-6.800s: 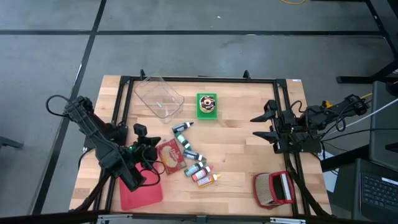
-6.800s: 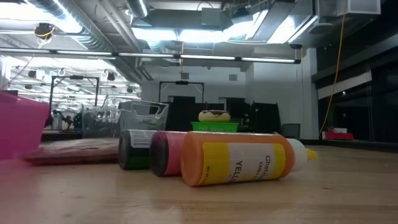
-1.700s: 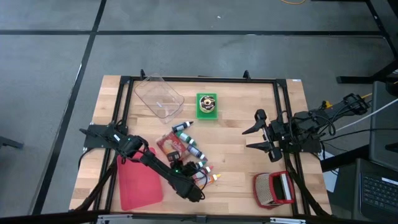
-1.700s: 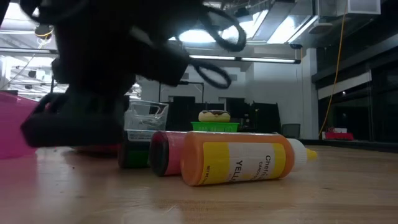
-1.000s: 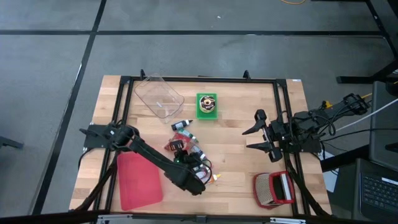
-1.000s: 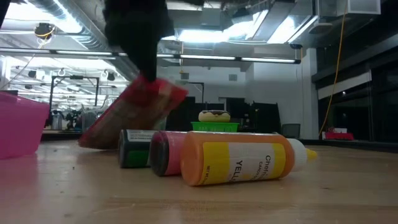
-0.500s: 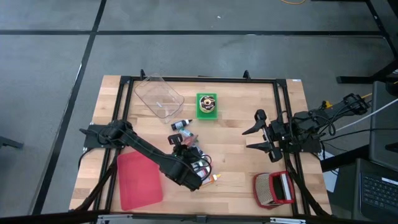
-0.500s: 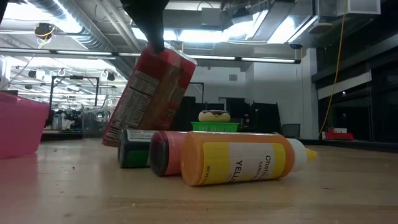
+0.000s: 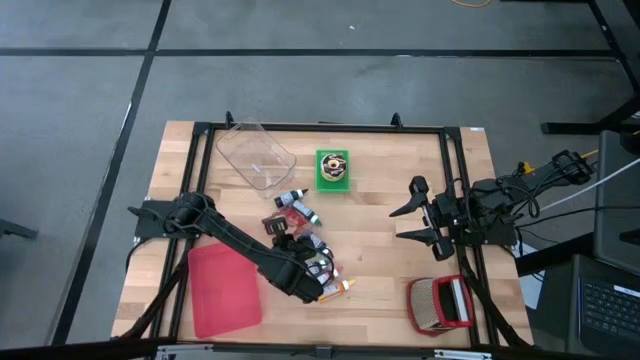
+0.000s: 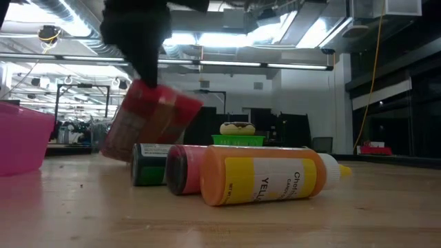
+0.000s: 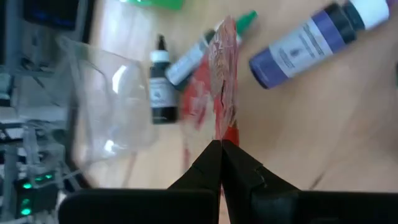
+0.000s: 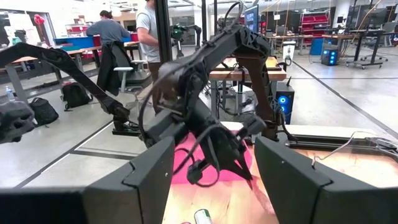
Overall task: Pick & Place Food Item
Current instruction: Put the red popcorn bag into the pink bin
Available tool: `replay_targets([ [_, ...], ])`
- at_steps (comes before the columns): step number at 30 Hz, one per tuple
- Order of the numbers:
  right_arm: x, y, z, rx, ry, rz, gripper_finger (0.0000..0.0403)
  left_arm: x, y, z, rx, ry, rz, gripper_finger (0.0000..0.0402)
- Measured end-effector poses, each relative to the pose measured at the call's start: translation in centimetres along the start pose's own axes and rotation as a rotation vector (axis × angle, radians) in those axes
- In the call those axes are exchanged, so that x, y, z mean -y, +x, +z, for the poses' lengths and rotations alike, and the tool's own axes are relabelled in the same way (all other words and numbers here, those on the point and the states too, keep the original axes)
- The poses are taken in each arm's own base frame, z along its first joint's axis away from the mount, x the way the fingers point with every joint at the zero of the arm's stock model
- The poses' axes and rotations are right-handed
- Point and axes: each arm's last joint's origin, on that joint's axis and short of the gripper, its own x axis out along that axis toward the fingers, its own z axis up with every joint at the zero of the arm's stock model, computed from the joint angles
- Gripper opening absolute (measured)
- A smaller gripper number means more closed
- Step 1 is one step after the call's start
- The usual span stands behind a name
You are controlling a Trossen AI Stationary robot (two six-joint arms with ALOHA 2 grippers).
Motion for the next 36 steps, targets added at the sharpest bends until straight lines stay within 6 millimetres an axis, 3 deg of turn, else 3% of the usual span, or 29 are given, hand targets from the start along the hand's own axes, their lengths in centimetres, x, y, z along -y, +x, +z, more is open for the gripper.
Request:
replay_targets([
  [7, 0.0, 0.0, 0.0, 0.0, 0.002, 0.0, 0.0226, 2.6, 1.8, -0.6, -0.013, 0.003, -0.127, 0.0002],
  [21, -0.1, 0.0, 0.0, -0.002, 0.032, 0.027, 0.0226, 7.0, 6.1, -1.8, -0.174, 0.088, -0.115, 0.0002],
  [25, -0.1, 0.0, 0.0, -0.002, 0.031, 0.026, 0.0226, 7.2, 5.9, -2.0, -0.178, 0.097, -0.119, 0.0002],
  [30, -0.1, 0.0, 0.0, -0.002, 0.029, 0.026, 0.0226, 7.1, 4.2, -1.4, -0.158, 0.11, -0.173, 0.0012],
  [36, -0.1, 0.0, 0.0, -0.002, 0.029, 0.026, 0.0226, 7.3, 3.1, -1.0, -0.153, 0.148, -0.232, 0.0088],
])
